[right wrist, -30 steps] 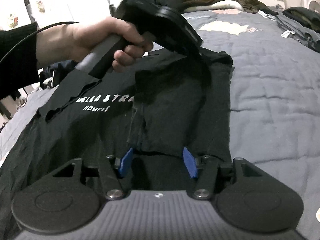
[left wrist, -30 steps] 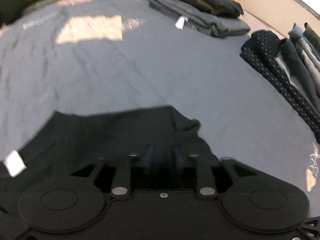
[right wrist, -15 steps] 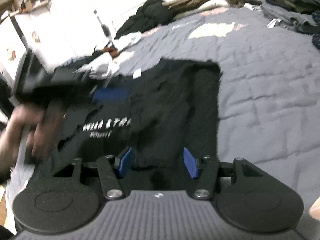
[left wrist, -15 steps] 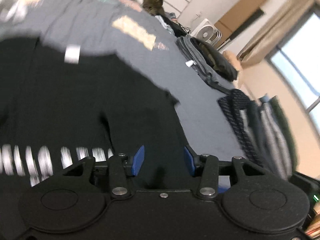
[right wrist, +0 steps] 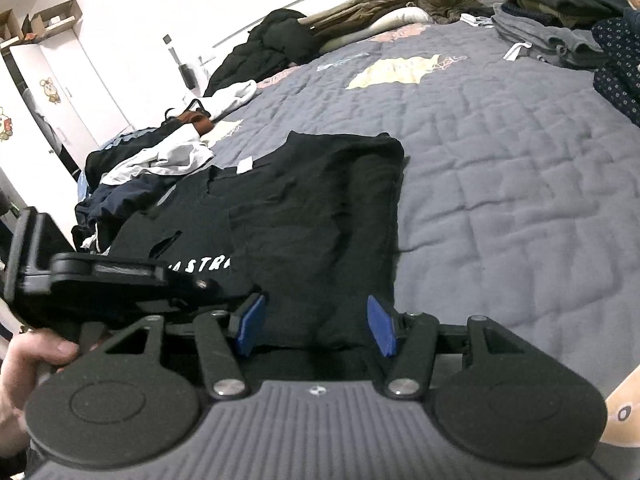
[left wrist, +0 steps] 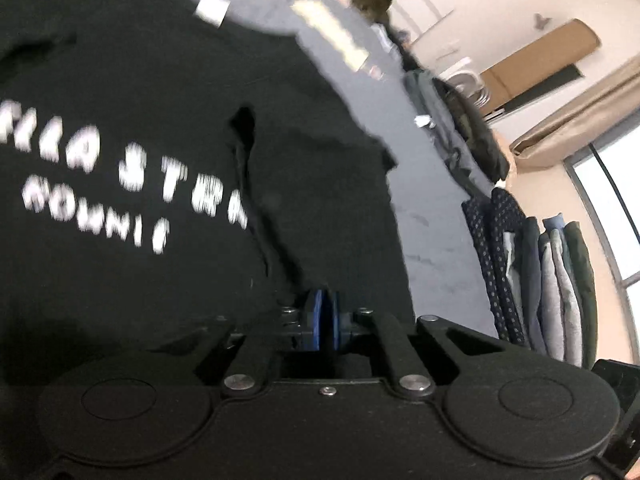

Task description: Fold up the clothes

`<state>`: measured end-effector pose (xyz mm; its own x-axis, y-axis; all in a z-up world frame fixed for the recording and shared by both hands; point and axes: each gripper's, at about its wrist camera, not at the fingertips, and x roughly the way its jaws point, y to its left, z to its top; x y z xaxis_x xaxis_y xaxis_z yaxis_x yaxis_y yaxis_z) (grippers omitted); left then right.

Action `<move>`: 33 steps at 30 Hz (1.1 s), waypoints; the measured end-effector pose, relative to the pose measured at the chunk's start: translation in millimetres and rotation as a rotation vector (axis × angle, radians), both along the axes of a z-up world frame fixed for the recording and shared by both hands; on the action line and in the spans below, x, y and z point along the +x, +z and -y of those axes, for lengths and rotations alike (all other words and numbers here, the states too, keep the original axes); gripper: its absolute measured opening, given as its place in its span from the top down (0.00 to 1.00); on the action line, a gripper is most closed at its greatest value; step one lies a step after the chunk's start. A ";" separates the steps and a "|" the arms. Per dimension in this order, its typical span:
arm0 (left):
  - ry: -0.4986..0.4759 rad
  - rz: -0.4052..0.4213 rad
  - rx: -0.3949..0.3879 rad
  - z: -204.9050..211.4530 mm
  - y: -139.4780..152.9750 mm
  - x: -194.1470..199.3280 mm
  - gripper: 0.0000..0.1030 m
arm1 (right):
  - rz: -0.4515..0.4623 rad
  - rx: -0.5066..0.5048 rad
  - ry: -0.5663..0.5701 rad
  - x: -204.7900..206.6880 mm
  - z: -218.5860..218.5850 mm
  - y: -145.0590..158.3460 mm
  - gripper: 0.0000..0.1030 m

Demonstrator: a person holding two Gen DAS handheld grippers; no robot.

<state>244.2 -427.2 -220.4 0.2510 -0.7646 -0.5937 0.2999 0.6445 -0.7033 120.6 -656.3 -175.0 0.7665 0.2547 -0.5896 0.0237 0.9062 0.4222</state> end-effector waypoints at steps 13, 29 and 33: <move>0.182 -0.131 -0.065 -51.7 -17.1 -36.8 0.98 | -0.106 -0.211 0.008 1.7 -2.9 -18.5 0.46; 0.051 -0.163 -0.273 -2.4 -16.3 -24.4 0.56 | -0.112 -0.272 0.002 -2.5 7.5 -19.1 0.45; 0.048 -0.166 -0.245 -13.5 -31.3 -30.4 0.72 | -0.108 -0.281 0.012 -3.3 8.9 -20.9 0.45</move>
